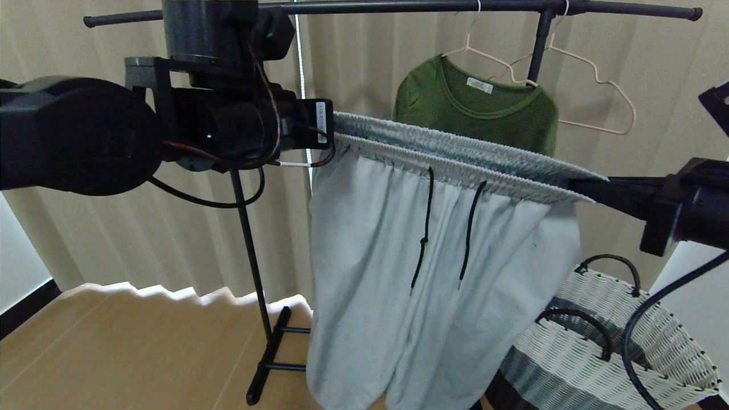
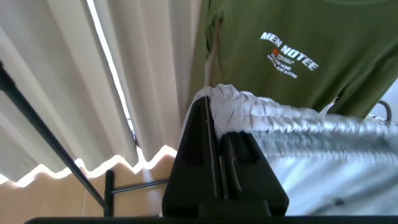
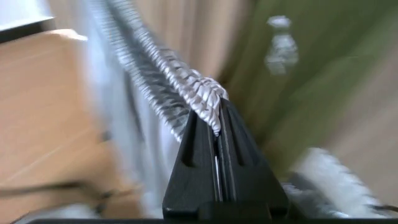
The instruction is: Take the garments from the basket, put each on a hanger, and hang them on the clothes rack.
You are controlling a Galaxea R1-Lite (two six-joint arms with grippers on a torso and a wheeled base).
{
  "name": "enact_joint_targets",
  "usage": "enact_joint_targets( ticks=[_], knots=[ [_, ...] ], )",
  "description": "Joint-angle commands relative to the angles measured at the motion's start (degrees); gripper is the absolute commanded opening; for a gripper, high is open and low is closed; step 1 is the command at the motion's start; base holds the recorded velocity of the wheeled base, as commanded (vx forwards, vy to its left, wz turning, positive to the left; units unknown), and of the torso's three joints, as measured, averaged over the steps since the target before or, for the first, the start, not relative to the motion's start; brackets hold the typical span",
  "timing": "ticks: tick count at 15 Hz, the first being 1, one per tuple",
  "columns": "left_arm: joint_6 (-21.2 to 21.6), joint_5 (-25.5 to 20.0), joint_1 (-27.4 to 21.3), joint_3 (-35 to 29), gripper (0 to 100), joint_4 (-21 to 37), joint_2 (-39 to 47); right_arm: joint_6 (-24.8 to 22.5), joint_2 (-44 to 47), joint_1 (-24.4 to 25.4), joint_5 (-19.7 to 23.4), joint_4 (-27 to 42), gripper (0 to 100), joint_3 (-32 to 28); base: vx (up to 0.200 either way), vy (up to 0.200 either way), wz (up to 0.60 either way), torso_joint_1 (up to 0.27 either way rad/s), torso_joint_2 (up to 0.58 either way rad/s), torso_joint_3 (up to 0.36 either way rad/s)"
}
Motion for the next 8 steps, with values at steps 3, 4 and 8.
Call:
enact_joint_targets(
  ticks=[3, 4, 8],
  knots=[
    [-0.1, 0.1, 0.1, 0.0, 0, -0.1, 1.4, 0.7, -4.5, 3.3, 0.9, 1.4, 0, 0.4, 0.000, 0.000, 0.00, 0.000, 0.00, 0.000],
    [-0.1, 0.1, 0.1, 0.3, 0, 0.3, 1.2, 0.5, -3.8, 3.2, 0.7, 1.2, 0, 0.4, 0.000, 0.000, 0.00, 0.000, 0.00, 0.000],
    [0.4, -0.2, 0.6, 4.7, 0, 4.0, -4.0, 0.3, 2.1, -1.2, -0.4, -4.1, 0, -0.7, 0.000, 0.000, 0.00, 0.000, 0.00, 0.000]
  ],
)
